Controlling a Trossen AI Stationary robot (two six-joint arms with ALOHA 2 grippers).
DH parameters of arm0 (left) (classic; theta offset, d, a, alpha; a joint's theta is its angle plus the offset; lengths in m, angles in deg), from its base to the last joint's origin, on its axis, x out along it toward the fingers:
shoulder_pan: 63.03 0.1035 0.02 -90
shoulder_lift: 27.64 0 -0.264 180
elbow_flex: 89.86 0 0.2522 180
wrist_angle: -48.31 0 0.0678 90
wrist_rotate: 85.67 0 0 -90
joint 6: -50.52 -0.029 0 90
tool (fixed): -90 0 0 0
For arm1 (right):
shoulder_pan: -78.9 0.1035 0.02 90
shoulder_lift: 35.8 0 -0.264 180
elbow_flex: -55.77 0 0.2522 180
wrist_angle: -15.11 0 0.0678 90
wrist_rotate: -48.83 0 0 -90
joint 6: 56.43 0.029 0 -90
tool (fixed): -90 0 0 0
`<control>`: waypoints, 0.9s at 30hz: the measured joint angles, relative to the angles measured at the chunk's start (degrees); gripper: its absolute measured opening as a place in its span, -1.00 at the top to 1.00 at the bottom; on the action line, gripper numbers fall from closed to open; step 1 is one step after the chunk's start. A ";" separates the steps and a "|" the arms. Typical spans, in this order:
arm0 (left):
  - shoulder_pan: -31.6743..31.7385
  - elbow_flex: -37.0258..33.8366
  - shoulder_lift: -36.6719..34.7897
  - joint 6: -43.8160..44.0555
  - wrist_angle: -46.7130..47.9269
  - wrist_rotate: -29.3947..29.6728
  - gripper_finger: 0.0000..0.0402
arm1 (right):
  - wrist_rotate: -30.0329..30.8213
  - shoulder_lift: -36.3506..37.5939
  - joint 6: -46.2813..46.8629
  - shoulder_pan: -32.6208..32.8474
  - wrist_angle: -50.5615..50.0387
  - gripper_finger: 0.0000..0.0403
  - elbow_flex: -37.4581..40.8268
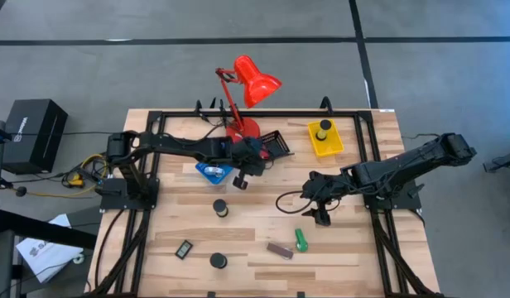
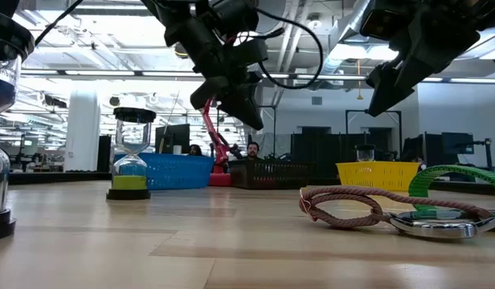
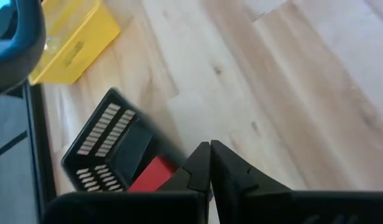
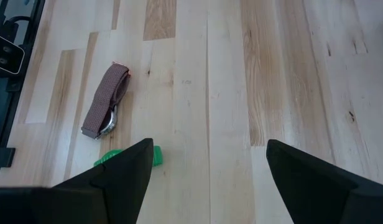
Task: Pick & Place Office items
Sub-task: Put the green hourglass into the yellow bin
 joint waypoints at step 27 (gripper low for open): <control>-13.58 0.02 0.00 23.12 -0.42 0.06 0.99 | 0.00 0.00 -0.02 -1.54 0.54 -0.51 0.00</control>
